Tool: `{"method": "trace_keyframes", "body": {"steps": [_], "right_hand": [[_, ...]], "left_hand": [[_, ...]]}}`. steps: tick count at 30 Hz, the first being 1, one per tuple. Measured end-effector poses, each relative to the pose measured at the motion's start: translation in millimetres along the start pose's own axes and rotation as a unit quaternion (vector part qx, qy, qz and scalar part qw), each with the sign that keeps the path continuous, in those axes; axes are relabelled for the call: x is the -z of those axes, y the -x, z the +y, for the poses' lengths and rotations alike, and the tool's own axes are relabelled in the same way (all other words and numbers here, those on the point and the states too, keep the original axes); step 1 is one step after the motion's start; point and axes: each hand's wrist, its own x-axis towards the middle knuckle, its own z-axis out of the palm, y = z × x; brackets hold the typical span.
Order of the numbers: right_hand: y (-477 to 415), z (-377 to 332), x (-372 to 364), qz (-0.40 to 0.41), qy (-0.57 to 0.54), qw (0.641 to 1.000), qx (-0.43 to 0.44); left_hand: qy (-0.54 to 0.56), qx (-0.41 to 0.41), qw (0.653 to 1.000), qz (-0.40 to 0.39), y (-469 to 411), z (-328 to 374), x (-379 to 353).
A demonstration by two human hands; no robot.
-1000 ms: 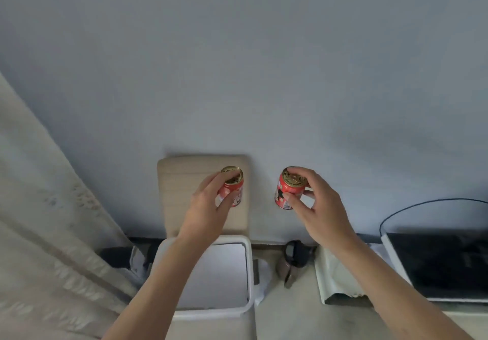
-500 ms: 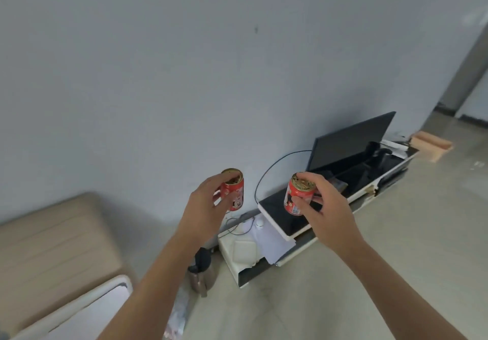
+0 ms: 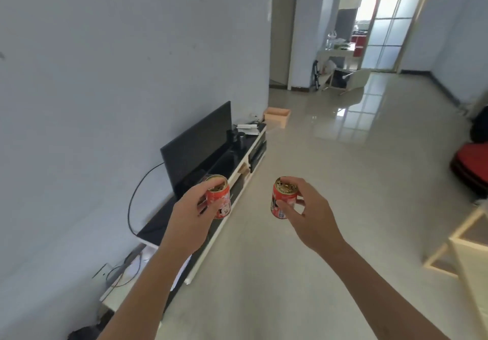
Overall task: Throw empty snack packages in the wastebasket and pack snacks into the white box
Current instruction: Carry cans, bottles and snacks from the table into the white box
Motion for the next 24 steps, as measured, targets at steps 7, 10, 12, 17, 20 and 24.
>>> {"method": "trace_keyframes", "body": {"steps": [7, 10, 12, 17, 20, 24], "right_hand": [[31.4, 65.0, 91.4, 0.104, 0.030, 0.991, -0.083], [44.9, 88.1, 119.8, 0.141, 0.056, 0.981, -0.119], [51.5, 103.4, 137.3, 0.159, 0.074, 0.974, -0.144], [57.6, 138.7, 179.7, 0.215, 0.105, 0.951, -0.194], [55.1, 157.0, 203.5, 0.259, 0.121, 0.931, -0.225], [38.8, 185.9, 234.1, 0.304, 0.150, 0.901, -0.270]], "left_hand": [[0.060, -0.045, 0.991, -0.108, -45.8, 42.9, -121.3], [0.093, -0.066, 0.982, -0.150, -65.8, 57.9, -169.2], [0.120, -0.074, 0.974, -0.176, -80.4, 63.3, -201.2], [0.141, -0.111, 0.952, -0.249, -119.7, 75.2, -274.9], [0.161, -0.146, 0.930, -0.297, -149.6, 87.4, -319.9], [0.180, -0.192, 0.900, -0.346, -198.2, 108.6, -385.4]]}}
